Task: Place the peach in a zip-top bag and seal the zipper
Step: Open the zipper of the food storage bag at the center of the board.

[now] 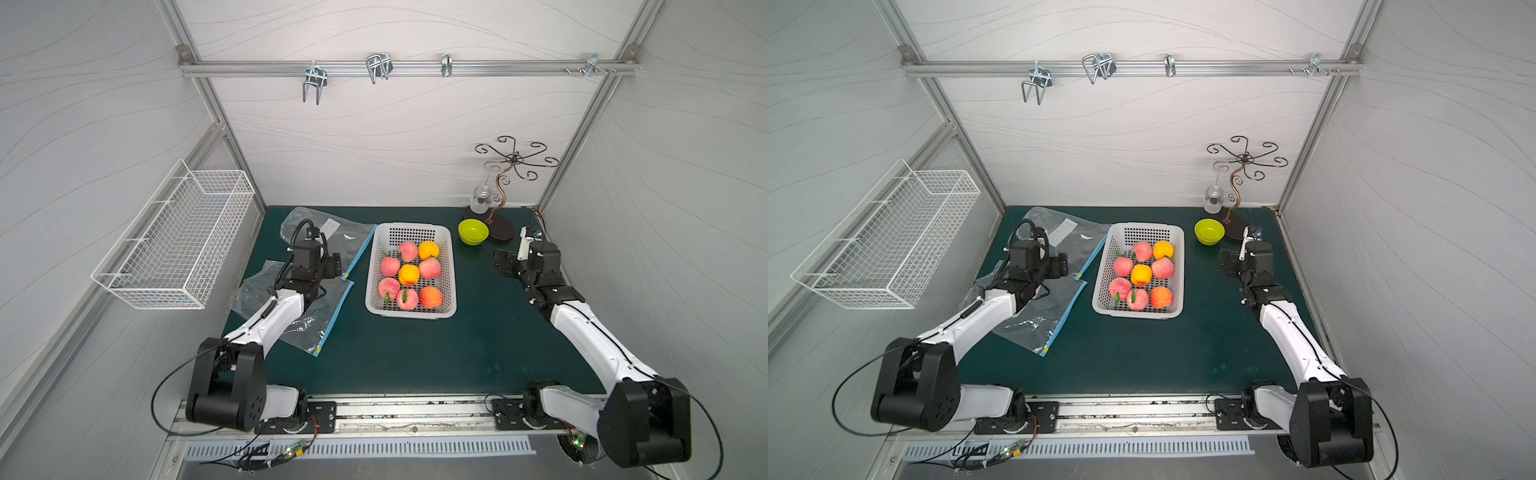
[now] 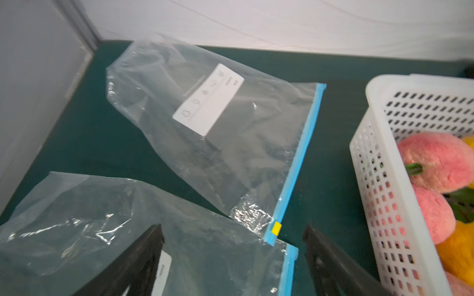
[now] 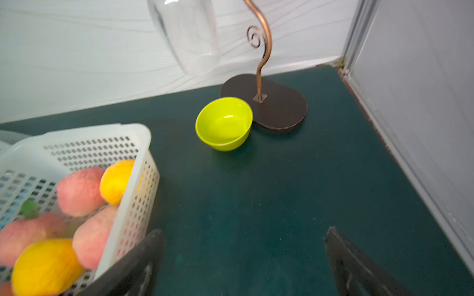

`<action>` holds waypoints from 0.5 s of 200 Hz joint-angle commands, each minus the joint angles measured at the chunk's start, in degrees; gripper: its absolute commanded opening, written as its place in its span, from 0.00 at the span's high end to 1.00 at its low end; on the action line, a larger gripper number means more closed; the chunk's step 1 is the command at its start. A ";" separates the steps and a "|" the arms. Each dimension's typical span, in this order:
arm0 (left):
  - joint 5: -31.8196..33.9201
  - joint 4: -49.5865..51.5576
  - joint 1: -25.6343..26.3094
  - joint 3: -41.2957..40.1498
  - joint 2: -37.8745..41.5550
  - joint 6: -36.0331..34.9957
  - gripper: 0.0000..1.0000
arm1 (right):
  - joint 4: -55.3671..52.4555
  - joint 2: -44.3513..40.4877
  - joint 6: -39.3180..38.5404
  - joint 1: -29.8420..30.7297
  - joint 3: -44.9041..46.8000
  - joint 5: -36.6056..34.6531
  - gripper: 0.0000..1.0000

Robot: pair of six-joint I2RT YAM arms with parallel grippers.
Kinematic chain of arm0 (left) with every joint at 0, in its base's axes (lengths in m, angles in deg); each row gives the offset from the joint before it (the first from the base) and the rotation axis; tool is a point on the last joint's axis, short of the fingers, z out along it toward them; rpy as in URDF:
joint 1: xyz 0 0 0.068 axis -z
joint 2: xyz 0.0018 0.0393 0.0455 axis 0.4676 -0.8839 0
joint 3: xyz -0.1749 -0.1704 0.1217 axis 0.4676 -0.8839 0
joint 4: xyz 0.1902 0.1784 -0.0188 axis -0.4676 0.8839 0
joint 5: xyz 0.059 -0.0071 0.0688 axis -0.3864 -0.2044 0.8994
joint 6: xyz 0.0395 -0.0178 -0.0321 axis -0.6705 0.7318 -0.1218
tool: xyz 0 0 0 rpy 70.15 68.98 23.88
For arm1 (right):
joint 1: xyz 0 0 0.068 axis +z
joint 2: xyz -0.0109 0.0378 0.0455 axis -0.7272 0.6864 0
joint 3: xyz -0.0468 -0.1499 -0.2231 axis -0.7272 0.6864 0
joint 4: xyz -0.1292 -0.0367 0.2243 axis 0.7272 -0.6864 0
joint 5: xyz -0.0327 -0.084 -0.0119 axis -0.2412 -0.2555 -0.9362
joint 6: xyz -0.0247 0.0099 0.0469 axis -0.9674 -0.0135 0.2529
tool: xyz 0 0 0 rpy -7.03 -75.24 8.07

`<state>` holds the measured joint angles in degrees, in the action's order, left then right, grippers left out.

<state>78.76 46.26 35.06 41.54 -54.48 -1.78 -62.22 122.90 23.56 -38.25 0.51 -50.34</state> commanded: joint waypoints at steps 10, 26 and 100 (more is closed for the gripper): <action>-8.40 15.45 0.29 13.55 -10.06 -3.09 0.24 | -12.93 -1.49 1.03 0.37 -3.00 7.91 0.01; -9.75 19.62 0.85 20.43 -16.07 -3.88 0.28 | -14.07 -1.74 1.14 0.41 -3.61 9.33 0.01; -4.93 30.85 4.69 42.27 -33.21 -8.38 0.43 | -15.64 -2.11 1.69 0.36 -3.89 9.52 0.01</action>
<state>72.14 72.01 38.89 78.52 -85.10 -6.98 -75.64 121.52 24.50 -38.23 -2.31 -41.51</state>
